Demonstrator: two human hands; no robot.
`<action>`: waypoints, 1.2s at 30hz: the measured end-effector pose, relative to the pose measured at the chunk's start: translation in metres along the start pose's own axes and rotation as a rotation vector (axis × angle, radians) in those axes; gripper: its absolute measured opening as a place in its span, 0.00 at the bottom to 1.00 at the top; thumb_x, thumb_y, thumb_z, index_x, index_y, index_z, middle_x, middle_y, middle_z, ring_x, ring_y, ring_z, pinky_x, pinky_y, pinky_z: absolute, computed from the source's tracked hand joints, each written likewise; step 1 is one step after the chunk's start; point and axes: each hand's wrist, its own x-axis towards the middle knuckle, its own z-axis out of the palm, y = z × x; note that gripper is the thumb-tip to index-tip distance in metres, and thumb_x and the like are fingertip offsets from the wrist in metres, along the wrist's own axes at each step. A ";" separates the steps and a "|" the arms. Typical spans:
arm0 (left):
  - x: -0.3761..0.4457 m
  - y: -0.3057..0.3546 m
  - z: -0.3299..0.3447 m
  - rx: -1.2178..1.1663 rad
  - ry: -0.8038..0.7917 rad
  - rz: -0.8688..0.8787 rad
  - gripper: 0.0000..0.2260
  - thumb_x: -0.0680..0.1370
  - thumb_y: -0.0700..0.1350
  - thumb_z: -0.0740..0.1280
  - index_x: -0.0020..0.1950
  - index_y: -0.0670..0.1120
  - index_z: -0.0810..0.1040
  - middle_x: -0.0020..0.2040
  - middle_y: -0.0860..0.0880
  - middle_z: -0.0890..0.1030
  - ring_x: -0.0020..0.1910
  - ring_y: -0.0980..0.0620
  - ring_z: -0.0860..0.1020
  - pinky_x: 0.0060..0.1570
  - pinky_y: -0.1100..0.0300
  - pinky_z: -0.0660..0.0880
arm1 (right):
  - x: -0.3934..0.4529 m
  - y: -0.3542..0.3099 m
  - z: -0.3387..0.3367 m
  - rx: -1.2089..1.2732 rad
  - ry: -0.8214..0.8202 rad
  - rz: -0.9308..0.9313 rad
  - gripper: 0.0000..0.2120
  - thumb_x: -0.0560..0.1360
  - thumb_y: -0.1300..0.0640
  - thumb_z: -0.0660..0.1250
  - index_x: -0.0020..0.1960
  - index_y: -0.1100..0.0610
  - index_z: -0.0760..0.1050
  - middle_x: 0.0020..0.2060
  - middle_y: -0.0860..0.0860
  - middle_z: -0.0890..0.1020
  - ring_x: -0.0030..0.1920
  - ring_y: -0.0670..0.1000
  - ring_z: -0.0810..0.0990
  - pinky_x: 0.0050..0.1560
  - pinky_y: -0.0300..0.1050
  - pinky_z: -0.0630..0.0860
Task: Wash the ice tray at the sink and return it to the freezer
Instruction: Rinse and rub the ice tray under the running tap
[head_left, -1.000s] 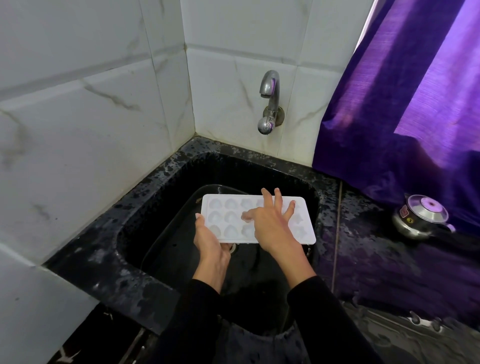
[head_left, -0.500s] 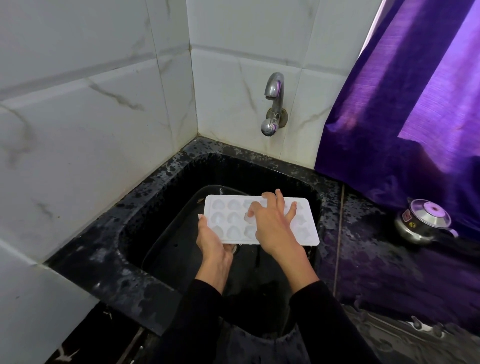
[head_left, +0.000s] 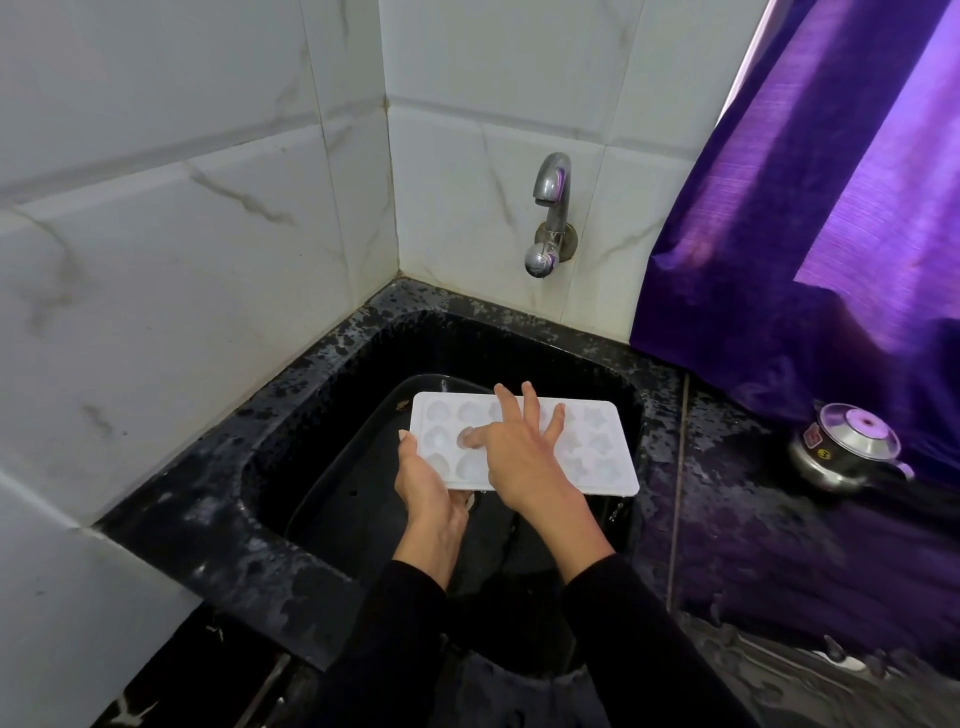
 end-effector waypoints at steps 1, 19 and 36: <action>0.000 0.000 0.000 -0.005 0.000 -0.001 0.19 0.81 0.58 0.56 0.49 0.46 0.78 0.42 0.44 0.83 0.38 0.45 0.82 0.48 0.48 0.79 | -0.001 0.000 -0.001 -0.003 0.000 -0.001 0.35 0.71 0.77 0.60 0.66 0.44 0.73 0.77 0.57 0.46 0.75 0.62 0.34 0.69 0.70 0.34; -0.001 -0.003 -0.003 0.004 -0.015 -0.012 0.21 0.81 0.58 0.56 0.57 0.43 0.78 0.48 0.42 0.84 0.41 0.44 0.83 0.41 0.50 0.80 | -0.004 -0.002 -0.001 -0.026 0.031 0.022 0.30 0.71 0.74 0.63 0.64 0.45 0.75 0.77 0.57 0.47 0.75 0.62 0.34 0.69 0.71 0.34; -0.001 -0.001 -0.003 0.006 0.002 -0.029 0.22 0.81 0.59 0.56 0.57 0.43 0.78 0.47 0.42 0.84 0.43 0.44 0.83 0.42 0.50 0.80 | 0.000 -0.009 -0.001 0.026 0.043 -0.007 0.29 0.69 0.76 0.61 0.63 0.52 0.66 0.73 0.58 0.54 0.76 0.62 0.39 0.71 0.70 0.38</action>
